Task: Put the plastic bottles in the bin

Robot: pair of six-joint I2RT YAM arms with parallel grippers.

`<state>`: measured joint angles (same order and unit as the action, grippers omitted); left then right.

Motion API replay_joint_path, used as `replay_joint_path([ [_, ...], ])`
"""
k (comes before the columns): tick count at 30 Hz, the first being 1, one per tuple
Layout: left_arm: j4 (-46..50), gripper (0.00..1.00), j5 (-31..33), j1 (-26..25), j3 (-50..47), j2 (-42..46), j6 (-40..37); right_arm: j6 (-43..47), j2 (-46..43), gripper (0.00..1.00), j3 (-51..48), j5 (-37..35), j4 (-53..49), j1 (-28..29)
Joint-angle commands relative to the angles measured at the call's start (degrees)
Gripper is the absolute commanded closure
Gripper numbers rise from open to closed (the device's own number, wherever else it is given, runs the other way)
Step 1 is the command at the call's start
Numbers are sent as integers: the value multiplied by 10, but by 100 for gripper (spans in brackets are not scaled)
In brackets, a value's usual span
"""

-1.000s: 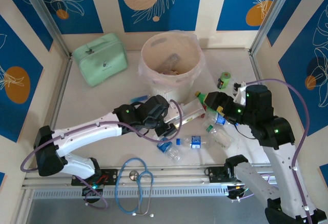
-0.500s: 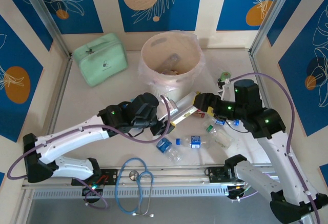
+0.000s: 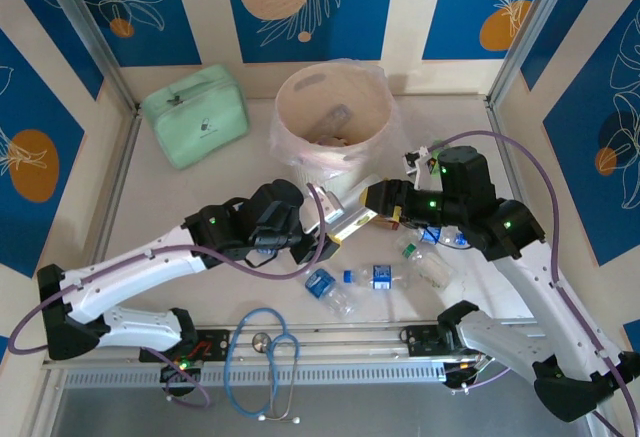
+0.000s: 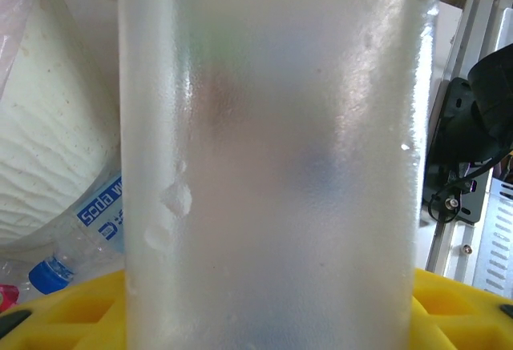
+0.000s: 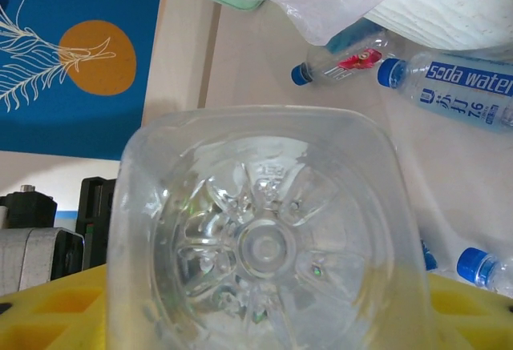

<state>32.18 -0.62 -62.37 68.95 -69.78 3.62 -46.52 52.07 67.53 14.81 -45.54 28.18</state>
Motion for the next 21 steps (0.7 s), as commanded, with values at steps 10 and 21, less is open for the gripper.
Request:
replay_joint_path([
  [10,-44,19,-5,1,6,22,14,-4,7,49,19,7,26,6],
  [21,-28,0,79,13,39,106,64,17,51,50,114,-2,48,-29],
])
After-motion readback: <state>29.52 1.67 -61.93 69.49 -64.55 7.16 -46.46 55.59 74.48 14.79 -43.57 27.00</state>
